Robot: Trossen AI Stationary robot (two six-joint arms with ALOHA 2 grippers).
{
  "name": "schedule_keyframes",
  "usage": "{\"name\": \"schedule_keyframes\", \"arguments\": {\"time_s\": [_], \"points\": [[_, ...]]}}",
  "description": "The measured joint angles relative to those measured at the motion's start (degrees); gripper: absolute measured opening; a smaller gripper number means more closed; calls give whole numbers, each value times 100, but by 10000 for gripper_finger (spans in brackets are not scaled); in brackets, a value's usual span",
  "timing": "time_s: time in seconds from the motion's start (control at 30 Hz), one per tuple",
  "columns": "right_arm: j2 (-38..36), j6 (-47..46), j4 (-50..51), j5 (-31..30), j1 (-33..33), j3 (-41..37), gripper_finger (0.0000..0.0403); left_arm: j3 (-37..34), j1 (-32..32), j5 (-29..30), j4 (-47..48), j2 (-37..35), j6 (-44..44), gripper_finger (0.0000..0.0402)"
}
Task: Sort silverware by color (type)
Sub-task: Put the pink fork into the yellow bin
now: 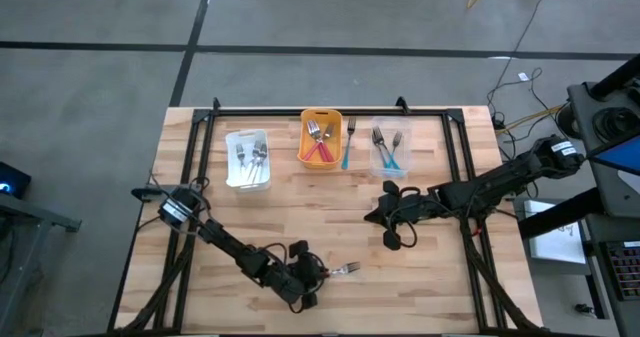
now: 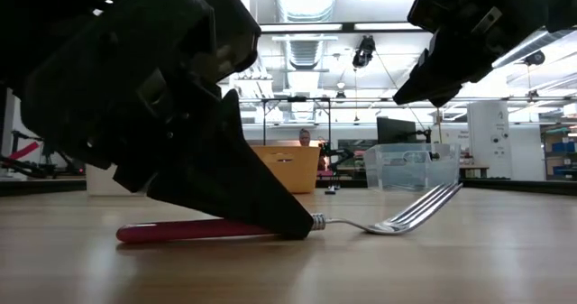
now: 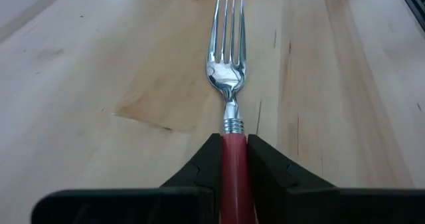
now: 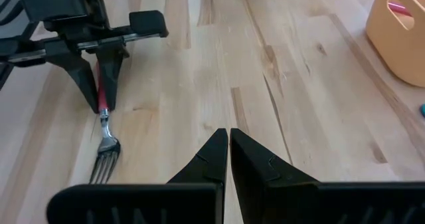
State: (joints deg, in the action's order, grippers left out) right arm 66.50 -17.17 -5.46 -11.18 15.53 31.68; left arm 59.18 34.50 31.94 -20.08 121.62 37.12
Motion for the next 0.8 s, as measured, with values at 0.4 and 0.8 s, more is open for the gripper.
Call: {"name": "schedule_keyframes", "arguments": {"time_s": [0.4,0.8], "points": [[-6,-504,0,-91,-4,0,11,-90,34,723,250,-237,-541,32],[-111,-2263,-223,41,-151,1,15,-103,31,1905,1669,-1130,-878,32]]}}
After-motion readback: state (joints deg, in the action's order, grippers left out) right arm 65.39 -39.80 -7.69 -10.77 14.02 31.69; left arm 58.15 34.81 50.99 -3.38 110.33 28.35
